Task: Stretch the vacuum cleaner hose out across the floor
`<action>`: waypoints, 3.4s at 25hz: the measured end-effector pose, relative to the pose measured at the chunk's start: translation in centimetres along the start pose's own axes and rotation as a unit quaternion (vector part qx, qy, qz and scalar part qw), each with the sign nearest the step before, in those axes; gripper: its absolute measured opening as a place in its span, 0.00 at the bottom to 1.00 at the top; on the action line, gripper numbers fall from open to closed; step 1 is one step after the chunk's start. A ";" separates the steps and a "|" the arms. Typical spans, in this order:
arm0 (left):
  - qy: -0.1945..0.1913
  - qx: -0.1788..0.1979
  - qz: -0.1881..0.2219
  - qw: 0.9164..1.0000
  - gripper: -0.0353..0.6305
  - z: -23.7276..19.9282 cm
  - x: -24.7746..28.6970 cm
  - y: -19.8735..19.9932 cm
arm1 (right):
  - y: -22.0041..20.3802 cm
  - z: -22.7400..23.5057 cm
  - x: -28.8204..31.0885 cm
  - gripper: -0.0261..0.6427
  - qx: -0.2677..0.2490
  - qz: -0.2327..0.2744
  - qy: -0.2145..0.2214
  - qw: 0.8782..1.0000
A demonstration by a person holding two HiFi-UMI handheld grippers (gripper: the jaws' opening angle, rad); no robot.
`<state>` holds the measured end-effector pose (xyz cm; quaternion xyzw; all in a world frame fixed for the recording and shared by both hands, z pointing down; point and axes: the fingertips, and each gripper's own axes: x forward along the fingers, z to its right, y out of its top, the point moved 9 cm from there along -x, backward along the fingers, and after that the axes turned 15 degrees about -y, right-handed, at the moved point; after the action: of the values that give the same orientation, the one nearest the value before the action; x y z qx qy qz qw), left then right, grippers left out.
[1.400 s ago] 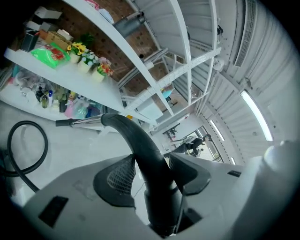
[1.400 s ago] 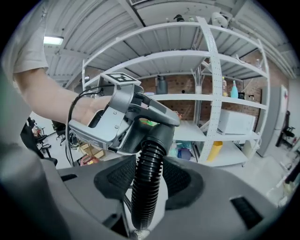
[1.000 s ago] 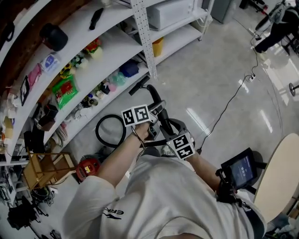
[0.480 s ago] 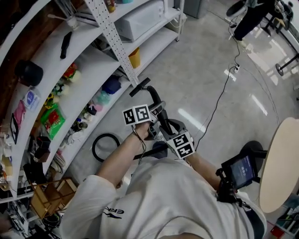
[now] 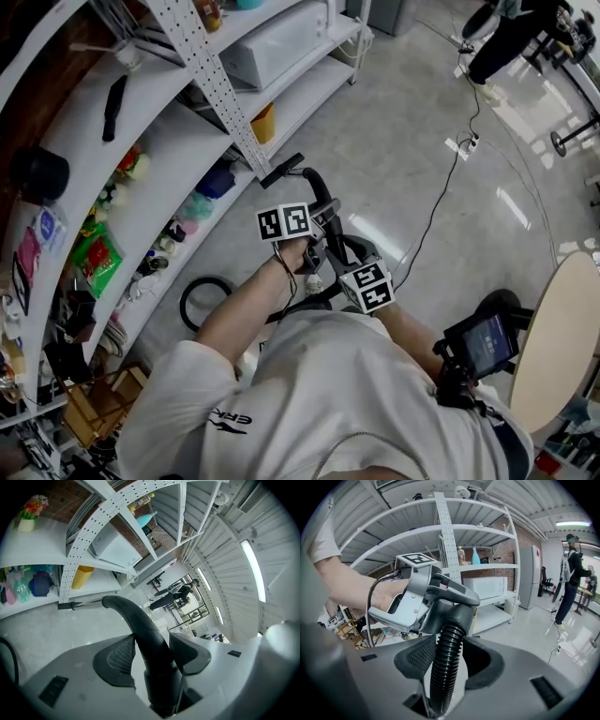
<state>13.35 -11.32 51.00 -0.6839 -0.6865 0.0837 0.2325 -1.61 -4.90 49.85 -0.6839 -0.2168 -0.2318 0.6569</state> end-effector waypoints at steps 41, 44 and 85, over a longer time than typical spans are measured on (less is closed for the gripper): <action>0.005 0.042 -0.057 0.998 0.38 4.3 36.1 10.4 | 4.0 35.0 6.5 0.30 0.058 0.012 -0.012 0.998; -0.001 0.040 -0.070 0.997 0.38 4.0 38.7 11.9 | 4.8 37.2 7.7 0.30 0.067 0.005 -0.020 0.998; 0.041 0.056 -0.070 0.995 0.37 7.0 73.0 23.1 | 10.0 72.4 15.8 0.30 0.089 -0.003 0.019 0.996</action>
<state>34.29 62.69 49.78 -0.6226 -0.7170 0.0772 0.3037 19.34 66.92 49.23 -0.6175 -0.2257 -0.2262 0.7187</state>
